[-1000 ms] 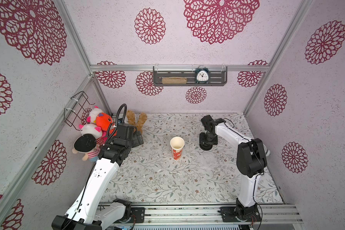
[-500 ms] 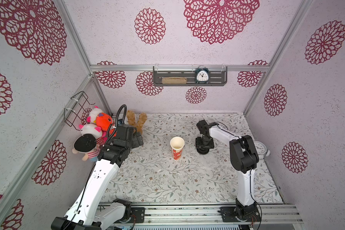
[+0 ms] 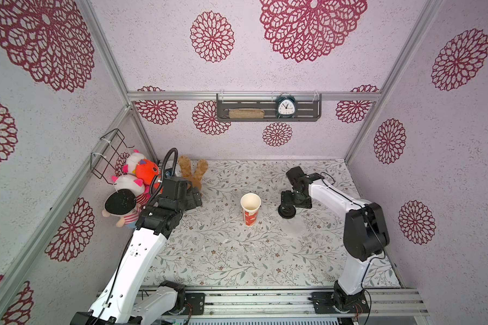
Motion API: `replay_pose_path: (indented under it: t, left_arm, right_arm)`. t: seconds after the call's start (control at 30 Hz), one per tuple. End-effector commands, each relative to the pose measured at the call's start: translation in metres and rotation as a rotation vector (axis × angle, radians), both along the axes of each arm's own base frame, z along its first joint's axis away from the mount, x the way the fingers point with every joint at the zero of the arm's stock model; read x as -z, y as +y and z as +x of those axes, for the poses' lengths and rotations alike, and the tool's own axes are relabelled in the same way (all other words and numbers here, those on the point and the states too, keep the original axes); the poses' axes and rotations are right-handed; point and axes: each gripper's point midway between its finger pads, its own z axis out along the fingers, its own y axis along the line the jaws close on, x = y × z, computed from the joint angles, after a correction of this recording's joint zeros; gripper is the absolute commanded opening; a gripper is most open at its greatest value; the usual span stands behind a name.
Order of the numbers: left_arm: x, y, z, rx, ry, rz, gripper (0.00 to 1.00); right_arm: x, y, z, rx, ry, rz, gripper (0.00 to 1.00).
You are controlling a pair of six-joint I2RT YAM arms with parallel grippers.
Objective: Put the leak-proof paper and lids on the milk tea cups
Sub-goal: Place the cup lid at the center of the board, then pick up the leak-proof paper from the center of the board.
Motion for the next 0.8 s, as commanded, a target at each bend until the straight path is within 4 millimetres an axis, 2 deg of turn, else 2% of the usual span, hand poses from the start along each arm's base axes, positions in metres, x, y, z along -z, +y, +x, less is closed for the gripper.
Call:
replay_pose_path:
  t: [0.0,0.07,0.13,0.27,0.47,0.63,0.77]
  left_arm:
    - [-0.001,-0.005,-0.006,0.022,-0.002,-0.009,0.97]
    - [0.000,-0.006,-0.007,0.025,-0.005,-0.020,0.97]
    - [0.002,-0.008,-0.006,0.032,-0.003,-0.028,0.97]
    - [0.006,-0.010,-0.006,0.040,0.008,-0.031,0.97]
    - [0.010,-0.012,-0.007,0.042,0.014,-0.029,0.97]
    - [0.009,-0.012,-0.007,0.041,0.013,-0.024,0.97]
    - [0.009,-0.011,-0.008,0.040,0.013,-0.019,0.97]
  right_arm:
    - [0.006,-0.028,-0.036,0.094,0.040,0.018,0.86]
    - [0.018,-0.031,-0.057,0.144,0.051,0.106,0.85]
    - [0.026,-0.026,-0.071,0.174,0.034,0.222,0.84]
    - [0.041,-0.011,-0.089,0.222,0.022,0.396,0.82]
    - [0.061,-0.009,-0.093,0.330,-0.024,0.533,0.78]
    - [0.066,-0.013,-0.086,0.420,-0.097,0.634,0.72]
    - [0.071,-0.018,-0.086,0.476,-0.116,0.653,0.65]
